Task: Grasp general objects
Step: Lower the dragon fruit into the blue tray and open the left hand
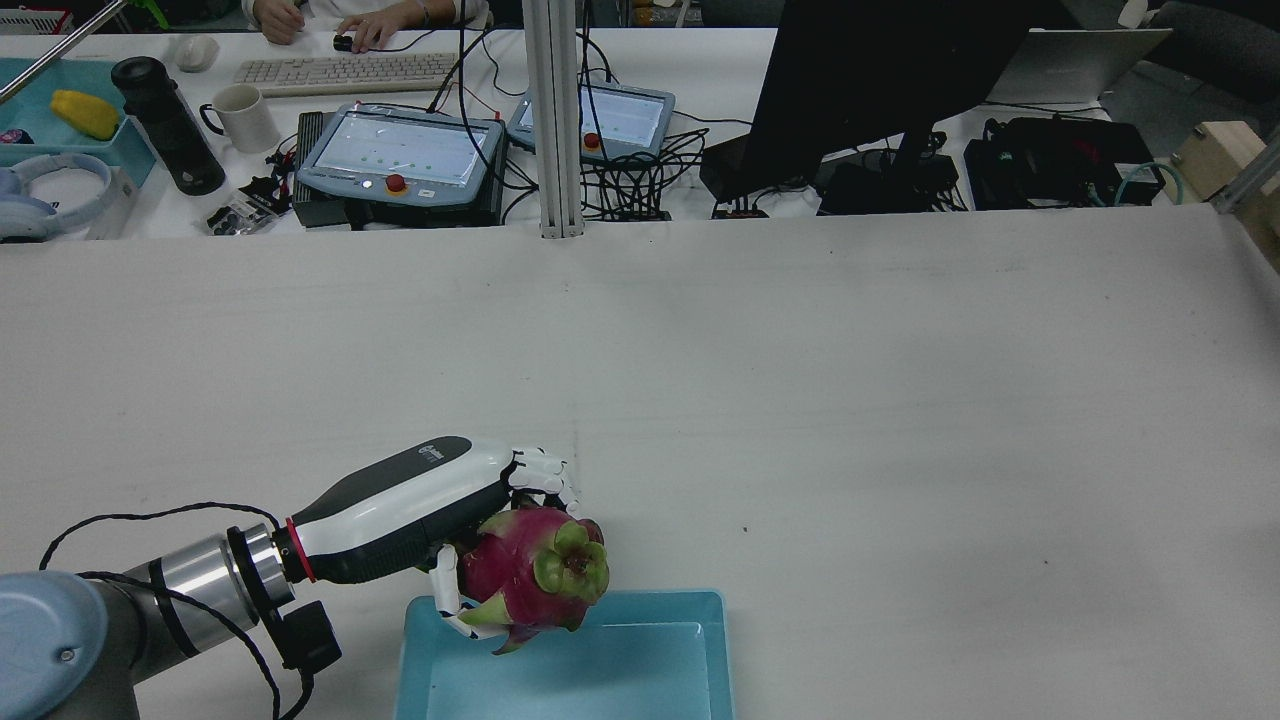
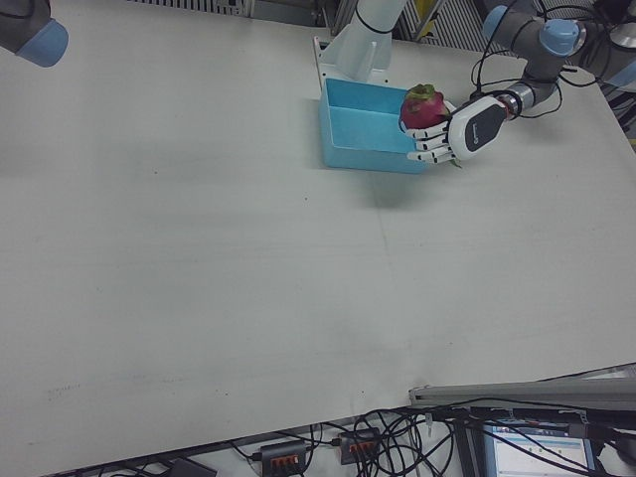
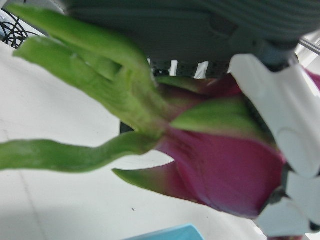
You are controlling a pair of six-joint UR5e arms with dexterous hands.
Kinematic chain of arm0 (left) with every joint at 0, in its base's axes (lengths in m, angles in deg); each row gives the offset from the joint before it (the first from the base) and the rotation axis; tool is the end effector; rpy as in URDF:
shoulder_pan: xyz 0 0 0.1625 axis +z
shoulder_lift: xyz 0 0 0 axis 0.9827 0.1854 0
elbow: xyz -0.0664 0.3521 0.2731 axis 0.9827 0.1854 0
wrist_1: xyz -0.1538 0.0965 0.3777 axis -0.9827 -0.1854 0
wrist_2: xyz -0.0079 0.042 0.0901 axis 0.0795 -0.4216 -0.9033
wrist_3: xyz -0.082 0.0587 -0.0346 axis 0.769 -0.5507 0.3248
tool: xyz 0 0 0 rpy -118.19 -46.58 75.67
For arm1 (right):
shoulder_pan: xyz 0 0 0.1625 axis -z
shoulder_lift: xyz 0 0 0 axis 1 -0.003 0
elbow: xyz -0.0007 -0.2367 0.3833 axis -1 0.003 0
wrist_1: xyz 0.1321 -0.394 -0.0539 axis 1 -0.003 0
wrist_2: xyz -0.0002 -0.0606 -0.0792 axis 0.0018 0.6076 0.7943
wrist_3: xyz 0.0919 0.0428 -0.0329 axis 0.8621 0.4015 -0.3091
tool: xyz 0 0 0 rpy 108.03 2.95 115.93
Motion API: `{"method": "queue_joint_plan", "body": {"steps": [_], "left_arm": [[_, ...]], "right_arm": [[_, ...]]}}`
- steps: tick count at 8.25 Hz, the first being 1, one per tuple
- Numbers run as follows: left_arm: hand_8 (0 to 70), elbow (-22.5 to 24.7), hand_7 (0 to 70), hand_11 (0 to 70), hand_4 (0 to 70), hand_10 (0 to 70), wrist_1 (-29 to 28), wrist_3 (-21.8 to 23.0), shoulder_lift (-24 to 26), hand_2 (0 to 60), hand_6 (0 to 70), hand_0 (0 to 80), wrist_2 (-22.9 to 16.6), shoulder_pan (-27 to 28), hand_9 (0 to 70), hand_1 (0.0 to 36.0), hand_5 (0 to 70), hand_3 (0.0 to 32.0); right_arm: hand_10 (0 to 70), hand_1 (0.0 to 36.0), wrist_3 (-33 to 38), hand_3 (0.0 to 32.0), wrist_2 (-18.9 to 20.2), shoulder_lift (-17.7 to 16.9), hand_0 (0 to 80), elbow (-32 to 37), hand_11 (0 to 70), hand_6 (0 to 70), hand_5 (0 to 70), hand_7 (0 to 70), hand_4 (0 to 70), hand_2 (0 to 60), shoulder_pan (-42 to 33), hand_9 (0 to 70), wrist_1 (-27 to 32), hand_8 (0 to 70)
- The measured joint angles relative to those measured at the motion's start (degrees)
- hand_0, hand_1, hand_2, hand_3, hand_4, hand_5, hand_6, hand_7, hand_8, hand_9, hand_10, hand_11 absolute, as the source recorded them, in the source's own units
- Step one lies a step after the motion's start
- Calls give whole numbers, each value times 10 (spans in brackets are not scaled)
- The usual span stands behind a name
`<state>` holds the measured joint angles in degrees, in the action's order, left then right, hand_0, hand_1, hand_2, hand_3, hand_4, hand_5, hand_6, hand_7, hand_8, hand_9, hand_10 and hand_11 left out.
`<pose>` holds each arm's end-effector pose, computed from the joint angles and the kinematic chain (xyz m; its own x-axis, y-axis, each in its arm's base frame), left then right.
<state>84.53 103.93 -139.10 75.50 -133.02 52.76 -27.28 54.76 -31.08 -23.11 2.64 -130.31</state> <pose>0.4378 -0.3805 0.2965 -0.5992 -0.0499 -0.7990 0.3570 0.8767 -0.3224 0.1165 -0.5219 0.7056 -0.9979 -0.0281 -0.0580 0.0557 0.0765 -0.9955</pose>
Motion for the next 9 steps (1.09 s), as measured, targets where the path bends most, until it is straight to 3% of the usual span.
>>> {"method": "queue_joint_plan", "body": {"steps": [1,2,3,4,5,6,7,8,9], "left_arm": [[13,1,267,223,116,139,0,-11,6,386,82,492,2,18,55,212,512,0],[0,1,196,179,50,110,1,-21,10,144,18,489,6,32,25,161,333,0],[0,1,165,160,4,96,1,-29,12,83,0,490,9,45,19,154,288,0],[0,2,93,133,0,76,1,-34,12,71,0,497,11,54,4,166,95,0],[0,2,34,89,0,45,-1,-39,13,53,0,501,12,59,0,171,0,48],[0,2,14,61,0,26,-2,-45,13,40,0,505,12,62,0,170,0,86],[0,2,16,37,0,10,-4,-49,12,22,0,504,12,63,0,165,0,144],[0,2,24,44,0,14,-5,-50,12,90,0,501,12,64,0,181,0,130],[0,2,65,96,0,48,-7,-51,12,410,0,498,12,64,1,261,125,32]], "right_arm": [[0,0,0,0,0,0,0,0,0,0,0,0,0,0,0,0,0,0],[0,0,0,0,0,0,0,0,0,0,0,0,0,0,0,0,0,0],[0,0,0,0,0,0,0,0,0,0,0,0,0,0,0,0,0,0],[0,0,0,0,0,0,0,0,0,0,0,0,0,0,0,0,0,0],[0,0,0,0,0,0,0,0,0,0,0,0,0,0,0,0,0,0],[0,0,0,0,0,0,0,0,0,0,0,0,0,0,0,0,0,0],[0,0,0,0,0,0,0,0,0,0,0,0,0,0,0,0,0,0],[0,0,0,0,0,0,0,0,0,0,0,0,0,0,0,0,0,0],[0,0,0,0,0,0,0,0,0,0,0,0,0,0,0,0,0,0]]}}
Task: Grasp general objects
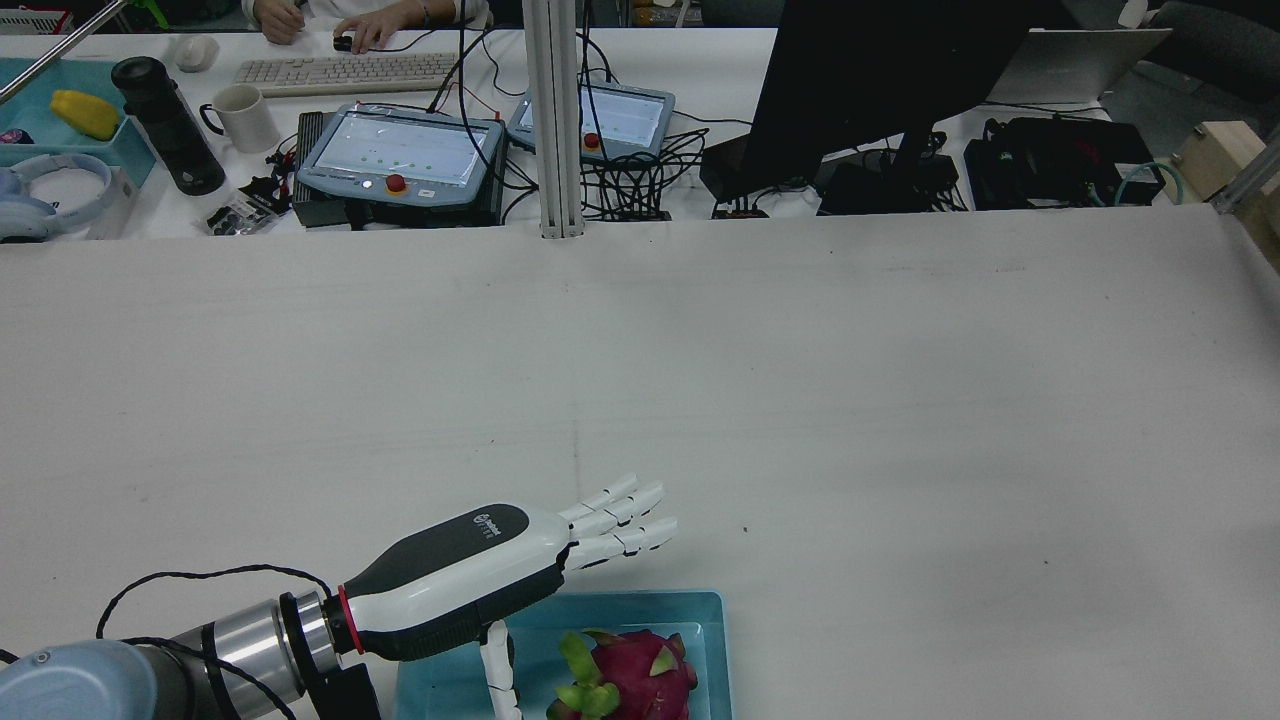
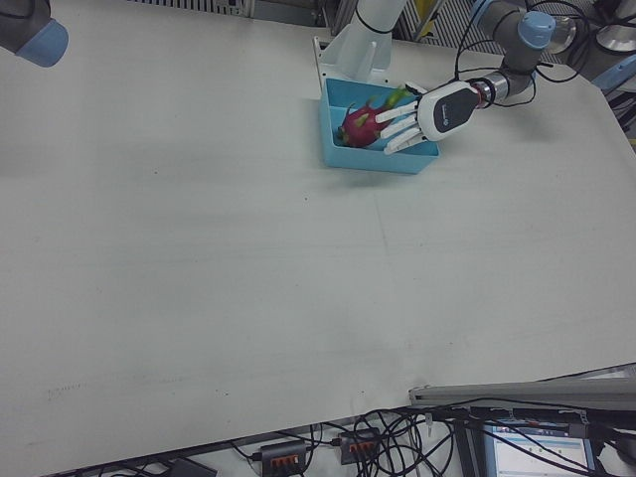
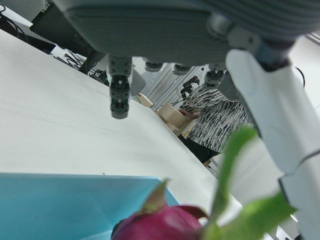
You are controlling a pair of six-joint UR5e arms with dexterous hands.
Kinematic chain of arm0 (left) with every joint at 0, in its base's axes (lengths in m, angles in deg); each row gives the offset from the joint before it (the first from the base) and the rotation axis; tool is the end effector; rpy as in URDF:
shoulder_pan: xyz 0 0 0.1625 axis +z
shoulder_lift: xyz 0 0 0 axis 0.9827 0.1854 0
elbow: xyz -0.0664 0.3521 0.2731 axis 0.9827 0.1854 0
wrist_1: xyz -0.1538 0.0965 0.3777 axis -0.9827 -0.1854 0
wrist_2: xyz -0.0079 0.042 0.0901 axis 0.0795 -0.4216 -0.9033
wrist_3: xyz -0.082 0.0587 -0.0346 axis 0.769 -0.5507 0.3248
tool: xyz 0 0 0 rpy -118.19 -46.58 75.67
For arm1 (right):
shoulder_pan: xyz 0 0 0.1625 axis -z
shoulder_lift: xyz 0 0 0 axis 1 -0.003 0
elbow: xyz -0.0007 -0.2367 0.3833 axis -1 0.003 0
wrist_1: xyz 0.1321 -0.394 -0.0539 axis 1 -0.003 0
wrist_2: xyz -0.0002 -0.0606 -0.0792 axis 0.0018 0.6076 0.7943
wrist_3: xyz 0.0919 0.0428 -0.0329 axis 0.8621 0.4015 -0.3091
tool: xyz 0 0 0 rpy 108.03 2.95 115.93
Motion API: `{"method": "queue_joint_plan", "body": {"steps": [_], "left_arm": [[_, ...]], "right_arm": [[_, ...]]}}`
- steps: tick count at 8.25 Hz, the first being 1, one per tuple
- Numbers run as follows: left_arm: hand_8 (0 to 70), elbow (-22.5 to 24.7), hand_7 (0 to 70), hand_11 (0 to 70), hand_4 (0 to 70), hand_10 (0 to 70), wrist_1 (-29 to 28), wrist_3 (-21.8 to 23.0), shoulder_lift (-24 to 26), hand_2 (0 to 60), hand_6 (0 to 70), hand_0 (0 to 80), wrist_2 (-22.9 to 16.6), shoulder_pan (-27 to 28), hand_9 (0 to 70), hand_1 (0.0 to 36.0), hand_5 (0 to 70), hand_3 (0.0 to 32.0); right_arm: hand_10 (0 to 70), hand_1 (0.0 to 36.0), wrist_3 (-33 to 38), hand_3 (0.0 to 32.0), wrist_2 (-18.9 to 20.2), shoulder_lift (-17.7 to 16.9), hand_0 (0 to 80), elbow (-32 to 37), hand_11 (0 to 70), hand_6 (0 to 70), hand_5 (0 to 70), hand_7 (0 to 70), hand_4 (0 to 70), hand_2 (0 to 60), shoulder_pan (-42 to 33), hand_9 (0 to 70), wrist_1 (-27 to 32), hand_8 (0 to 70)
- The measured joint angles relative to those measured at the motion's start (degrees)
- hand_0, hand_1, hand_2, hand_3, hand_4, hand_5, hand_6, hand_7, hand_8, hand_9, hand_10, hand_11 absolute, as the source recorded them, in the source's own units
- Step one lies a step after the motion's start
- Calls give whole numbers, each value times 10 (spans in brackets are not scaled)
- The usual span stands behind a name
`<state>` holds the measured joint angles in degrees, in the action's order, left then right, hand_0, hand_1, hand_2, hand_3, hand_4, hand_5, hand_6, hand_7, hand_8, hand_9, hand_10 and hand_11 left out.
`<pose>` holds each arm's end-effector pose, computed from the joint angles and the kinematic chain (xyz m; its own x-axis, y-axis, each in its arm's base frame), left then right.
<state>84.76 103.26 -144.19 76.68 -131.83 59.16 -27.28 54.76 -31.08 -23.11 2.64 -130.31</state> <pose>0.4782 -0.3319 0.2819 -0.5961 -0.0230 -0.8026 0.3149 0.9128 -0.2600 0.1165 -0.5219 0.7056 -0.9979 -0.0281 -0.0580 0.0557 0.0765 -0.9955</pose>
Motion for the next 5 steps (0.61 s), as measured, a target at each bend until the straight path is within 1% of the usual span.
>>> {"method": "queue_joint_plan", "body": {"steps": [1,2,3,4,5], "left_arm": [[0,1,130,112,9,60,-4,0,-2,419,0,496,0,-2,12,251,347,0],[0,9,135,124,25,70,-26,5,-20,376,0,489,5,-7,13,231,373,0],[0,14,136,133,37,76,-44,20,-40,342,0,488,22,-18,13,221,375,0],[0,12,128,130,33,74,-55,42,-55,308,0,488,41,-40,11,214,335,0],[0,4,132,129,35,73,-60,68,-63,289,0,490,54,-73,12,211,333,0]], "right_arm": [[0,0,0,0,0,0,0,0,0,0,0,0,0,0,0,0,0,0],[0,0,0,0,0,0,0,0,0,0,0,0,0,0,0,0,0,0],[0,0,0,0,0,0,0,0,0,0,0,0,0,0,0,0,0,0],[0,0,0,0,0,0,0,0,0,0,0,0,0,0,0,0,0,0],[0,0,0,0,0,0,0,0,0,0,0,0,0,0,0,0,0,0]]}}
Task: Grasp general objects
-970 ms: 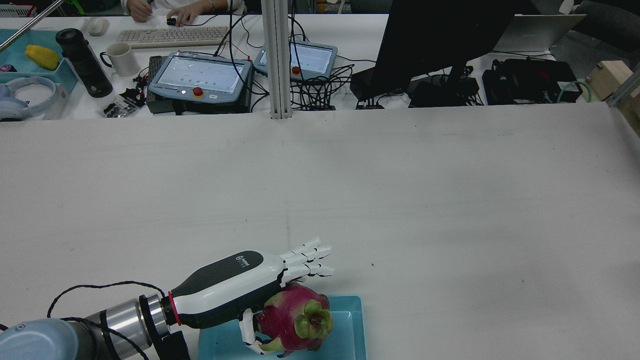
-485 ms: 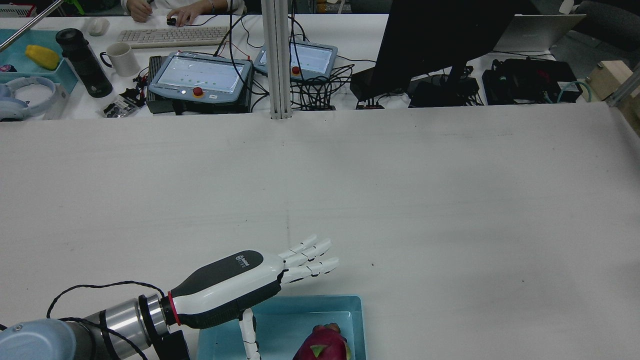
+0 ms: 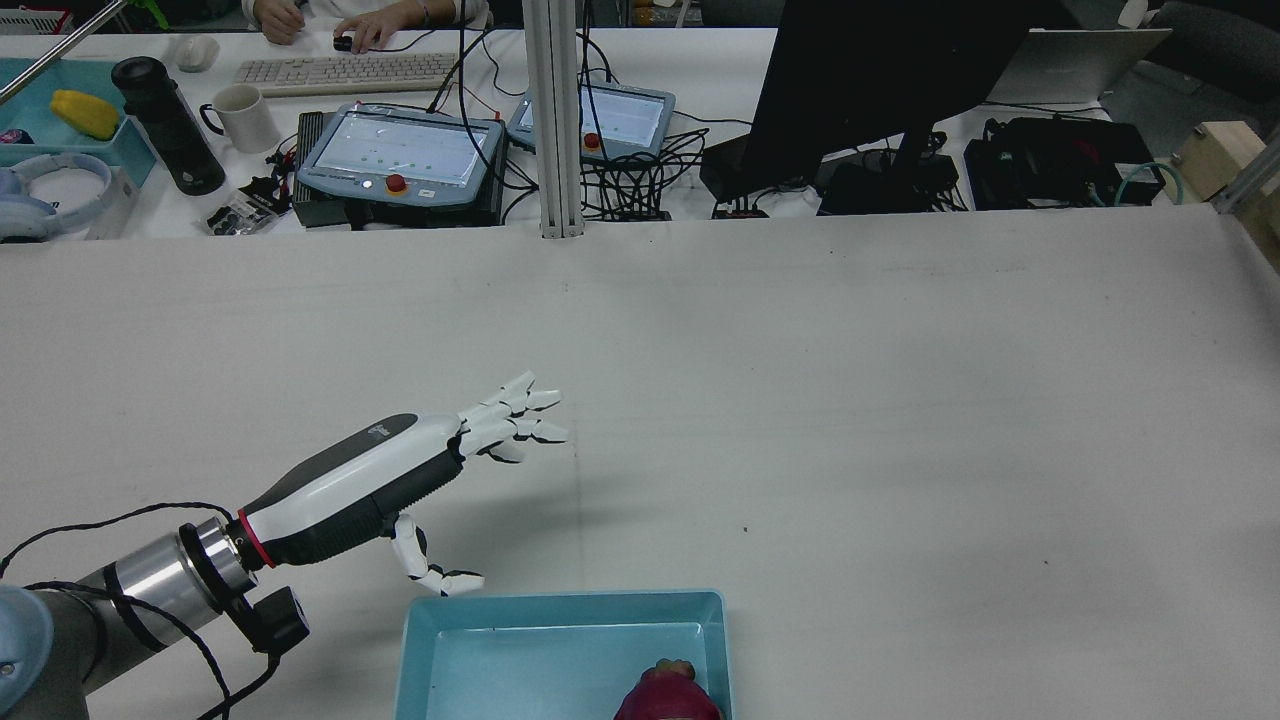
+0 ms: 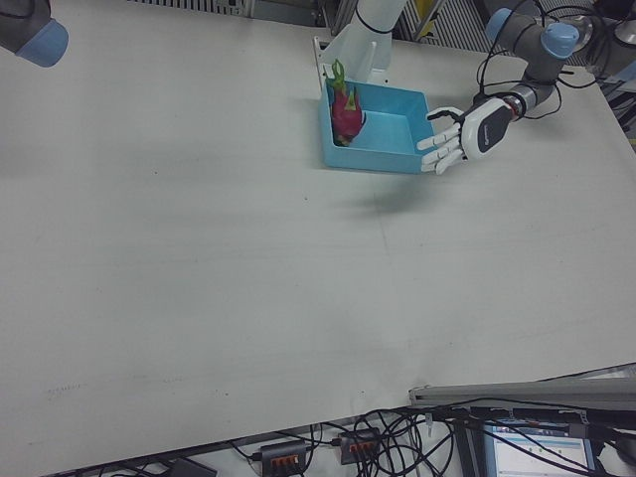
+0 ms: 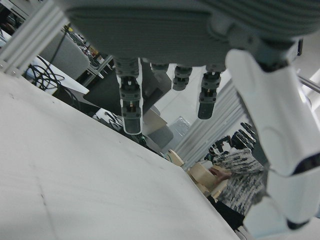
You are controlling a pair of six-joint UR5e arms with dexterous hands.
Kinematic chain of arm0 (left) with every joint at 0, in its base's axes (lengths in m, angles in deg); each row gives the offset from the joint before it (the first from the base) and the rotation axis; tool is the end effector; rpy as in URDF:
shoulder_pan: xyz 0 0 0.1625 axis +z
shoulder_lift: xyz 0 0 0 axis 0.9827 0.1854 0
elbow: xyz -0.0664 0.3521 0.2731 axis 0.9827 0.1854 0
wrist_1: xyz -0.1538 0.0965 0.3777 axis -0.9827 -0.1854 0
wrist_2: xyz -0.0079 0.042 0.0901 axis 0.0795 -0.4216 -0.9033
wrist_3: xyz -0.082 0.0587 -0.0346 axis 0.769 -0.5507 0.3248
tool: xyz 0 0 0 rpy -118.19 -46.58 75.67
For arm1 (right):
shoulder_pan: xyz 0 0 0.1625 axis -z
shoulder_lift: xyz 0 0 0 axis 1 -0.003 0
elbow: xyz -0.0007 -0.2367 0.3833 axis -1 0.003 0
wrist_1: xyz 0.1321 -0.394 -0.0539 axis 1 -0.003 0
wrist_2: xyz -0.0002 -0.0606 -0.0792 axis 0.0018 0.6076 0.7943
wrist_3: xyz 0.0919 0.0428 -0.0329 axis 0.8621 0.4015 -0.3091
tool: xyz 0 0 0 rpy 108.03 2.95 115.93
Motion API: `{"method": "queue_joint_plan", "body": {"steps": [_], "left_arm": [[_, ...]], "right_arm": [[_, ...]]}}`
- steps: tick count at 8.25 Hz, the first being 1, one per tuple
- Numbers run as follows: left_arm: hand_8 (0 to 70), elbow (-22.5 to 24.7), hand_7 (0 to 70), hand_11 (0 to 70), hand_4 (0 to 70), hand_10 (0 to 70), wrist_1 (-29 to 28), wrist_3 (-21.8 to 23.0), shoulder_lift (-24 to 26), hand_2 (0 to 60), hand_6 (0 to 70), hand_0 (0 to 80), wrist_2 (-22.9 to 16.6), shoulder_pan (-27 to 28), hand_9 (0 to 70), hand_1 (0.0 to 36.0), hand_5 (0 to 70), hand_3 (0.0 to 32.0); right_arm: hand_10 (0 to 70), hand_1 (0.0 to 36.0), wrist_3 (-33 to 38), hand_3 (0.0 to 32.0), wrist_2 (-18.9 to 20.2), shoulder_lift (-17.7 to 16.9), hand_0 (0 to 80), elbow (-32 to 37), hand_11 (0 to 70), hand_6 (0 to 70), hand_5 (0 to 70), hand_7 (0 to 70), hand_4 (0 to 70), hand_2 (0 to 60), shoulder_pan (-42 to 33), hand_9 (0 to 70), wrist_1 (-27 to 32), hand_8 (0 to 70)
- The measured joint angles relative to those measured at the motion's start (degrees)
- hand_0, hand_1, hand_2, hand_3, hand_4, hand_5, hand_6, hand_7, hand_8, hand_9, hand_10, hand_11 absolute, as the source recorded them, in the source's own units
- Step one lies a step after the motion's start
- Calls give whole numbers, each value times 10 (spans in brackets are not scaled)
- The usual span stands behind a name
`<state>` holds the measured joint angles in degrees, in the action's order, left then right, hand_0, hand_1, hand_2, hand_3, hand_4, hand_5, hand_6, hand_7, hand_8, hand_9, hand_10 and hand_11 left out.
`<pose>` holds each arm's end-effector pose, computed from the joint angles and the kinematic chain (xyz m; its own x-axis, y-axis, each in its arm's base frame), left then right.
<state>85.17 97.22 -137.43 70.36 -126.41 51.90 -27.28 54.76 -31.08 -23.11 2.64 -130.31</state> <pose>0.4134 -0.3910 0.3263 -0.6631 -0.0316 -0.7479 0.4121 0.8186 -0.4000 0.1165 -0.5219 0.7056 -0.9979 -0.0281 -0.0580 0.0557 0.0765 -0.9955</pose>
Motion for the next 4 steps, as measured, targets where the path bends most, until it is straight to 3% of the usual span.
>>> {"method": "queue_joint_plan", "body": {"steps": [2,4], "left_arm": [[0,-19,111,124,35,71,-4,55,-18,275,0,483,34,-61,8,199,304,0],[0,-45,111,118,35,67,-11,134,-65,282,0,486,105,-104,8,202,337,0]], "right_arm": [[0,0,0,0,0,0,0,0,0,0,0,0,0,0,0,0,0,0],[0,0,0,0,0,0,0,0,0,0,0,0,0,0,0,0,0,0]]}}
